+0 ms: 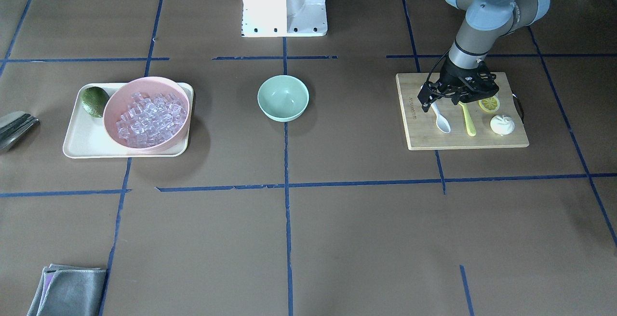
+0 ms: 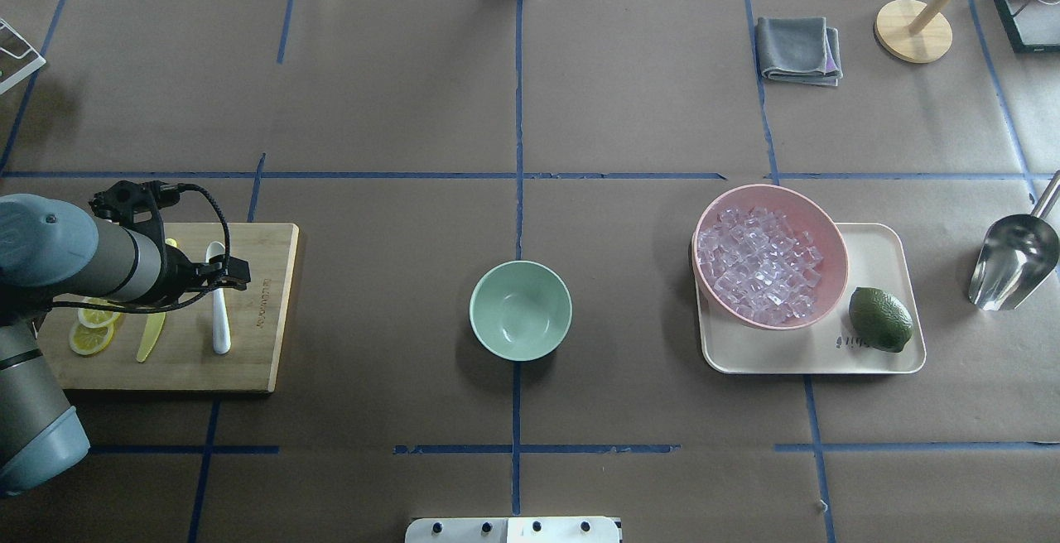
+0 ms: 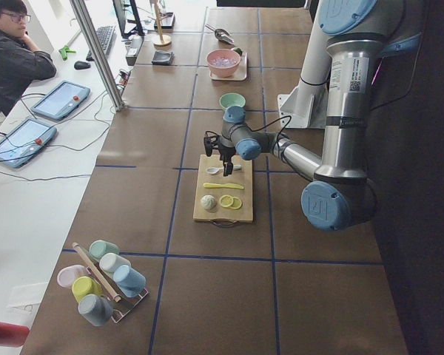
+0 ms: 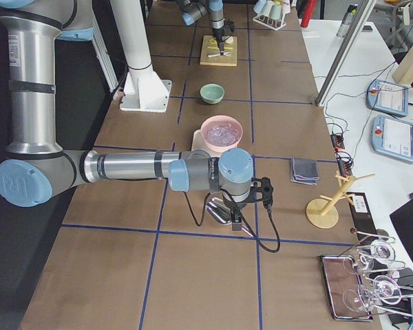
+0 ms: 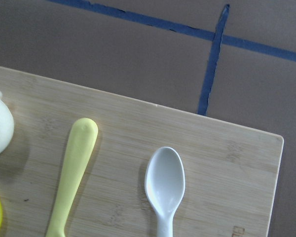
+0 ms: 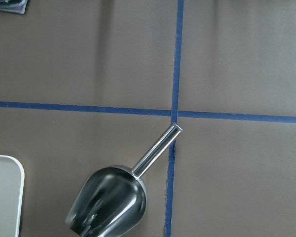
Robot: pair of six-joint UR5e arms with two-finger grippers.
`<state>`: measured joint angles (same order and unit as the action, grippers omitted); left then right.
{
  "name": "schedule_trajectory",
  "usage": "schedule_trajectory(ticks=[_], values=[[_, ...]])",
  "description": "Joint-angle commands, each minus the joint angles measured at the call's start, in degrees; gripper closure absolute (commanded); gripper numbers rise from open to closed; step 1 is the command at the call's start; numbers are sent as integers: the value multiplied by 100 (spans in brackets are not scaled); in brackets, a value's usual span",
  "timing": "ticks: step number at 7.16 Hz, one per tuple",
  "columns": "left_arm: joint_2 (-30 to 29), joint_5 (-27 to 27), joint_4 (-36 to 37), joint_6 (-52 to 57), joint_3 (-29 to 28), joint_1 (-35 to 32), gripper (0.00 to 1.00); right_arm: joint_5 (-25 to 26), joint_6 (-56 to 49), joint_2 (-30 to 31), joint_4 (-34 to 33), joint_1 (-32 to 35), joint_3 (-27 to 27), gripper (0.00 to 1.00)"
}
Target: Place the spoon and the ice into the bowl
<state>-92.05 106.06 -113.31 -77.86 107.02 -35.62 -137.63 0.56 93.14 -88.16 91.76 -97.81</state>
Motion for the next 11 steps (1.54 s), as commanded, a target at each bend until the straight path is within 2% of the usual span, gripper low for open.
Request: schedule_trajectory(ticks=[1, 5, 6, 7, 8, 9, 11], values=[[-32, -6, 2, -1, -85, 47, 18, -1, 5, -23, 0, 0, -1, 0], [-32, 11, 19, -1, -85, 47, 54, -1, 5, -32, 0, 0, -10, 0], [-32, 11, 19, -1, -94, 47, 59, -10, 5, -41, 0, 0, -10, 0], [-32, 11, 19, -1, -85, 55, 69, -10, 5, -41, 0, 0, -10, 0], [-24, 2, 19, -1, -76, 55, 86, -18, -4, -41, 0, 0, -10, 0], [-15, 2, 19, 8, -59, 55, 92, -18, 5, -41, 0, 0, -10, 0], [12, 29, 37, 25, 29, 38, 96, -18, -4, -41, 0, 0, -10, 0]])
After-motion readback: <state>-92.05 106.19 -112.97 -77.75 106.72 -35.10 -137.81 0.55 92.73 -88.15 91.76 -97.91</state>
